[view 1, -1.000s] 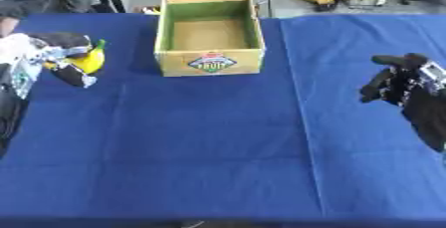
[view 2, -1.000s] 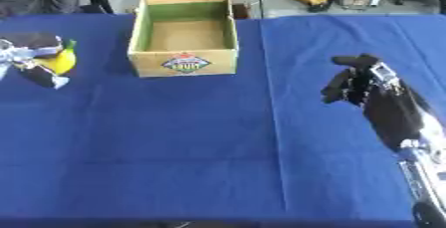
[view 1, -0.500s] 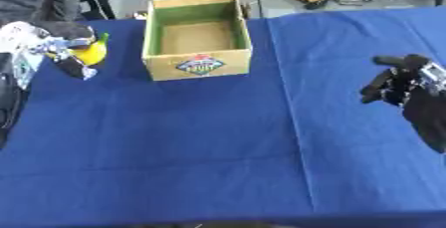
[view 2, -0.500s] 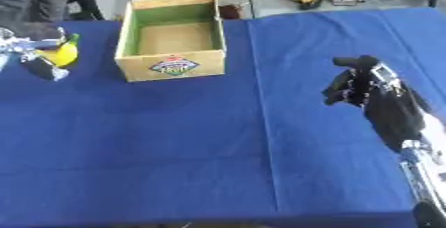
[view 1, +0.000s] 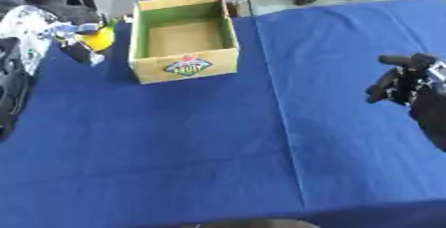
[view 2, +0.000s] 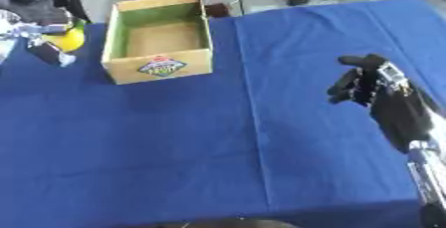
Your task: Pick up objects on the table and place them in the box.
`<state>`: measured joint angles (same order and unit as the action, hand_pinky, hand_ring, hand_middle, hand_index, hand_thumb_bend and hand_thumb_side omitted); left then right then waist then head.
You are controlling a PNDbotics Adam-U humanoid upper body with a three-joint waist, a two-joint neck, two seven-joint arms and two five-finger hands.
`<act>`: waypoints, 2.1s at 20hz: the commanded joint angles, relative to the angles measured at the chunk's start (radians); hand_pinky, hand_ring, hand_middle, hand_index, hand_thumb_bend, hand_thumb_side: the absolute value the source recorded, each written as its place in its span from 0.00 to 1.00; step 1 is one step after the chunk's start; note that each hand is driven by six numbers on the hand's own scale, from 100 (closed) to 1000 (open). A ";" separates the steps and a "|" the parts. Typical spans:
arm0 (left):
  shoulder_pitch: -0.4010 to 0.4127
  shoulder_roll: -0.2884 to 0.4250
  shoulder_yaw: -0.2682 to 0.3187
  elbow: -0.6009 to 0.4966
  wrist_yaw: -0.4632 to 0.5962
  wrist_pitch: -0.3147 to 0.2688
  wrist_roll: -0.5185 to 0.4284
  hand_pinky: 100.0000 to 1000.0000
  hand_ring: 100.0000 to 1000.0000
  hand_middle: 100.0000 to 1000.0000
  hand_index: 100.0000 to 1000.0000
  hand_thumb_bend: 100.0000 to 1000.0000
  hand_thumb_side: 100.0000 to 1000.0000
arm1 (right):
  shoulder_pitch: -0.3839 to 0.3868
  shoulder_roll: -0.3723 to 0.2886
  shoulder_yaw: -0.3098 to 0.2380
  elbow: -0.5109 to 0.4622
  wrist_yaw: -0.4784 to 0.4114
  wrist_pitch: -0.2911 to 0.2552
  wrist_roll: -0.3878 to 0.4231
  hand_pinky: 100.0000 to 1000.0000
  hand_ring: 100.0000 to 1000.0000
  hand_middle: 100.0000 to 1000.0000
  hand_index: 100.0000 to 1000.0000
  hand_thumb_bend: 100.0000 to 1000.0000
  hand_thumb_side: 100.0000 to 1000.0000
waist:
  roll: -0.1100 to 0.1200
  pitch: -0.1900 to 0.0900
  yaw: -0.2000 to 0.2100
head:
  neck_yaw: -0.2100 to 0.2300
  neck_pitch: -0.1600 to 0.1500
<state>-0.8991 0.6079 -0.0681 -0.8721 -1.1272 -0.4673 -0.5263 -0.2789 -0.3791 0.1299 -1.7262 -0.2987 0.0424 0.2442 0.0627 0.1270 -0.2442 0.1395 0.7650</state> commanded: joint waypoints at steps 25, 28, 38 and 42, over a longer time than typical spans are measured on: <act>-0.029 -0.020 0.010 -0.012 -0.028 0.000 0.058 0.48 0.43 0.44 0.58 0.00 0.07 | -0.048 -0.032 -0.006 -0.023 0.021 -0.004 0.001 0.56 0.57 0.46 0.82 0.00 0.95 | 0.046 0.067 -0.160 | 0.022 -0.038; -0.021 -0.029 0.006 -0.004 -0.035 -0.011 0.050 0.52 0.46 0.46 0.60 0.00 0.09 | -0.049 -0.032 -0.007 -0.024 0.023 -0.004 0.000 0.56 0.57 0.46 0.82 0.00 0.96 | 0.046 0.073 -0.160 | 0.023 -0.039; -0.017 -0.033 0.011 0.005 -0.010 -0.066 -0.013 0.65 0.66 0.67 0.76 0.98 0.65 | -0.047 -0.029 -0.008 -0.024 0.022 -0.004 0.000 0.56 0.57 0.46 0.82 0.00 0.95 | 0.043 0.071 -0.155 | 0.023 -0.040; -0.016 -0.029 0.018 -0.001 0.011 -0.069 -0.009 0.65 0.66 0.67 0.76 1.00 0.69 | -0.044 -0.029 -0.009 -0.024 0.022 -0.004 0.000 0.56 0.57 0.46 0.82 0.00 0.95 | 0.040 0.066 -0.152 | 0.023 -0.039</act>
<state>-0.8992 0.5533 -0.0626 -0.8583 -1.1267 -0.5320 -0.5360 -0.3158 -0.3851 0.1297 -1.7279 -0.2825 0.0418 0.2437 0.1141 0.2136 -0.3975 0.1610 0.7360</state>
